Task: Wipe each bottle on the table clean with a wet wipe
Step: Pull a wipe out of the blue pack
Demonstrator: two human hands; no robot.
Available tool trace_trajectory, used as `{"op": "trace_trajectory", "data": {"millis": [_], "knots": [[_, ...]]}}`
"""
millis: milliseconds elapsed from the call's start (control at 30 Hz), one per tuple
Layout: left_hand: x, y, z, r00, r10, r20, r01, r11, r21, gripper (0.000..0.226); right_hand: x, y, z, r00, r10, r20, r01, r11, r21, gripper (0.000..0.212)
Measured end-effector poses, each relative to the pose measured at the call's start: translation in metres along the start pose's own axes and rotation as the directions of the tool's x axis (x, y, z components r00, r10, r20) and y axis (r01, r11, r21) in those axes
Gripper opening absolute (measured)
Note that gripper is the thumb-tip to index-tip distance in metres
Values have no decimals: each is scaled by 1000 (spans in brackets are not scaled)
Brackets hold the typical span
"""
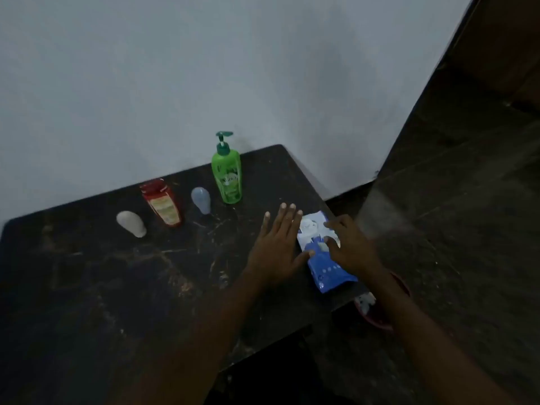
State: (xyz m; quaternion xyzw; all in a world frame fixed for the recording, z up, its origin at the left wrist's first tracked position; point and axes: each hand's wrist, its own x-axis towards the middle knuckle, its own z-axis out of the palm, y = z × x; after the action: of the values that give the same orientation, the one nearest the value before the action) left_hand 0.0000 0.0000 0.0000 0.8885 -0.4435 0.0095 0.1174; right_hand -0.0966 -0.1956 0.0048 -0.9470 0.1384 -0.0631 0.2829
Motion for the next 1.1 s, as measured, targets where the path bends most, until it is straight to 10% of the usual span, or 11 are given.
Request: {"op": "trace_trajectory", "data": {"millis": [633, 1100], "knots": [[-2, 5, 115, 999, 33, 38, -26, 984, -175, 97, 7, 61, 72, 992, -36, -119, 32, 999, -35, 15], [-8, 10, 114, 1000, 7, -13, -9, 986, -164, 99, -8, 43, 45, 947, 22, -320, 117, 905, 408, 12]]}}
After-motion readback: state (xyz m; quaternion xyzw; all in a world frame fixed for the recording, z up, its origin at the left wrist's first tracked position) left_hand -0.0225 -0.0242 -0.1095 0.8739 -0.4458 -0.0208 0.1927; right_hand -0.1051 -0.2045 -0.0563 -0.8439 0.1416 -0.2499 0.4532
